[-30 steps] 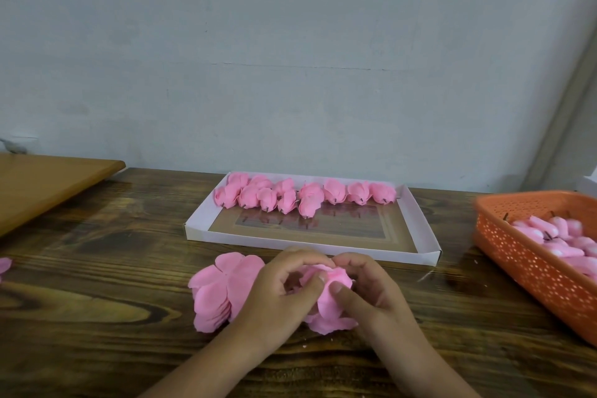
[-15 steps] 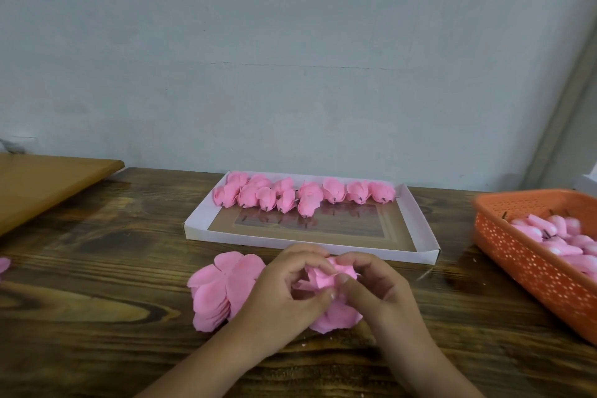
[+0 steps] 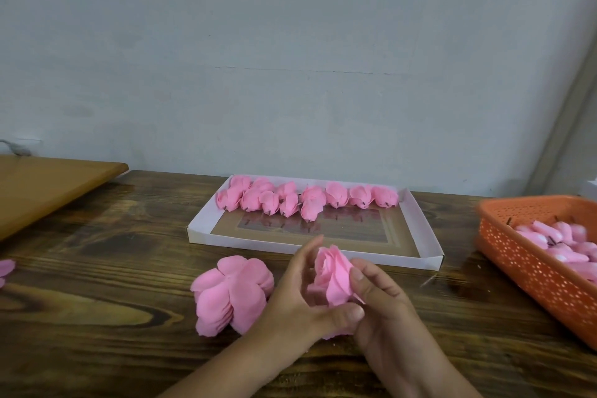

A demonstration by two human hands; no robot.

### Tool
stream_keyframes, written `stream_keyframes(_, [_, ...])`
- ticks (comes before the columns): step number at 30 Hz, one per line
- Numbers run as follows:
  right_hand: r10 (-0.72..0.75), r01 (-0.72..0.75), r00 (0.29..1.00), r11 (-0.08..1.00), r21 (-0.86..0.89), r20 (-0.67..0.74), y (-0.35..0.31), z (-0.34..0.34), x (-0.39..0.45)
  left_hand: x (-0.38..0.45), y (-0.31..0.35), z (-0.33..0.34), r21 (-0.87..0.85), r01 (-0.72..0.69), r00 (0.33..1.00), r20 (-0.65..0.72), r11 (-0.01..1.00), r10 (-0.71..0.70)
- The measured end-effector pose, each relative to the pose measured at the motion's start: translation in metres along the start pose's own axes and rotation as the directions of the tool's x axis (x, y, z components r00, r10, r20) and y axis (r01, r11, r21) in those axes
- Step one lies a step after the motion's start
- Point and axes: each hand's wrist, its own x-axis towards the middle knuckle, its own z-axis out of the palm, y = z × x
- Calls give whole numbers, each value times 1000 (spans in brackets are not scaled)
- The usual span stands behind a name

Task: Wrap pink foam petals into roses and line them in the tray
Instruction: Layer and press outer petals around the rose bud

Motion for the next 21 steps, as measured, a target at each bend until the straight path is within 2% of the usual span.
stream_keyframes(2, [20,-21,1000,996,84,5,9,6,0,-1,-1,3,-52,5,1000,16,999,-5])
stream_keyframes(5, [49,-51,999,976,214,16,17,13,0,-2,0,4,-73,-72,997,-25,995,71])
stream_keyframes(10, [162,-174,985,943,283,65,15,14,-4,-1,12,0,-99,-125,992,-45,987,121])
stream_keyframes(14, [214,-246,964,945,215,158,15,19,-11,-5,20,-2,-83,-131,991,31,988,133])
stream_keyframes(17, [247,-268,960,946,181,130,17,20,-12,-7,21,-2,-94,-99,993,54,991,104])
stream_keyframes(21, [224,-219,970,974,-63,94,15,21,-8,-7,25,1,-137,-1,999,-46,991,-5])
